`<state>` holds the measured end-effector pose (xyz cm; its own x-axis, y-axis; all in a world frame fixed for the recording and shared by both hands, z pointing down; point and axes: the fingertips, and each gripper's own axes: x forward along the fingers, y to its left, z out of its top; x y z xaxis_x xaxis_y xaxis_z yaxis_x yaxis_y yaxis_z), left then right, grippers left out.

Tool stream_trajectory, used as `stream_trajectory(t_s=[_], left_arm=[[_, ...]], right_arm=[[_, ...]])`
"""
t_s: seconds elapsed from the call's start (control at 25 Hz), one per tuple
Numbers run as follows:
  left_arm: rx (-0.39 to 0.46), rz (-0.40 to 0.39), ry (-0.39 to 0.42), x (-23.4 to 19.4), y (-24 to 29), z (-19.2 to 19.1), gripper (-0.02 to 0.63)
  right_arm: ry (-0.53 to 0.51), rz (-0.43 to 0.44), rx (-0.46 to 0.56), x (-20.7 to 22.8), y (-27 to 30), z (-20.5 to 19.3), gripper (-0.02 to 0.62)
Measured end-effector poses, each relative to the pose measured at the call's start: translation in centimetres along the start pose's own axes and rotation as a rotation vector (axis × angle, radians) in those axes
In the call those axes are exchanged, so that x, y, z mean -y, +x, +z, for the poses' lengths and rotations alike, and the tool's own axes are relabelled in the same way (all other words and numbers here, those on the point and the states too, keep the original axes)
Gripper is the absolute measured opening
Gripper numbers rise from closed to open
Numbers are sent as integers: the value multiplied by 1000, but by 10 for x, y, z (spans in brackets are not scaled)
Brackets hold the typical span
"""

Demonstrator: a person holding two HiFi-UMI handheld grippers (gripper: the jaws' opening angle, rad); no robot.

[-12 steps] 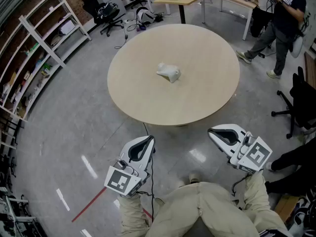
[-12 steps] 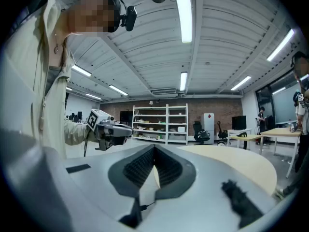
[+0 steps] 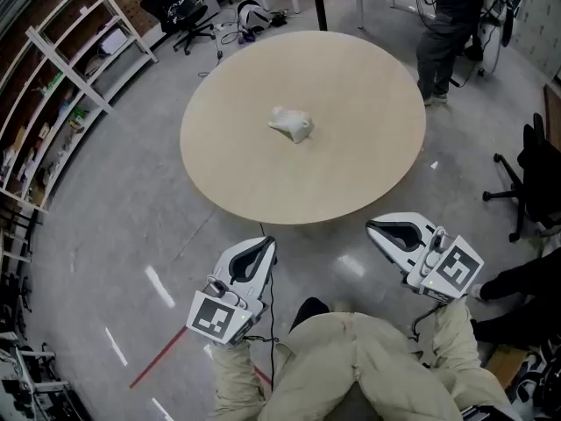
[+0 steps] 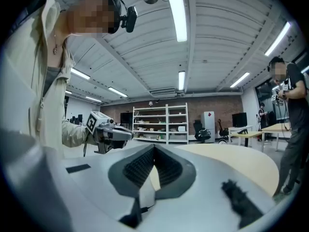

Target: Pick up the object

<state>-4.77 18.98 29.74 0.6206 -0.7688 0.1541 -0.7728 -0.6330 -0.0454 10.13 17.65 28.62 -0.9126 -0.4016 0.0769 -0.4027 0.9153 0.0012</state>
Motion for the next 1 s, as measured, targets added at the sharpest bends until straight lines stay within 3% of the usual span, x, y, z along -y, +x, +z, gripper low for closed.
stream_trajectory(t_s=[0.16,0.48,0.6,1.0], left_arm=[[-33,-4,-21,-7,9,-9,6],[9,-38,-16,-51,42,-9,6],[-24,-61,-18,-67,56,-21,6],[-13,-120,-29,-147,95,-18,6]], right_arm=[[14,-5,3,12,4,-3,2],[17,-34,-12,44,36,-11,2],[21,-45,-14,60,50,-16,2],[24,-80,-33,109,128,-7,2]])
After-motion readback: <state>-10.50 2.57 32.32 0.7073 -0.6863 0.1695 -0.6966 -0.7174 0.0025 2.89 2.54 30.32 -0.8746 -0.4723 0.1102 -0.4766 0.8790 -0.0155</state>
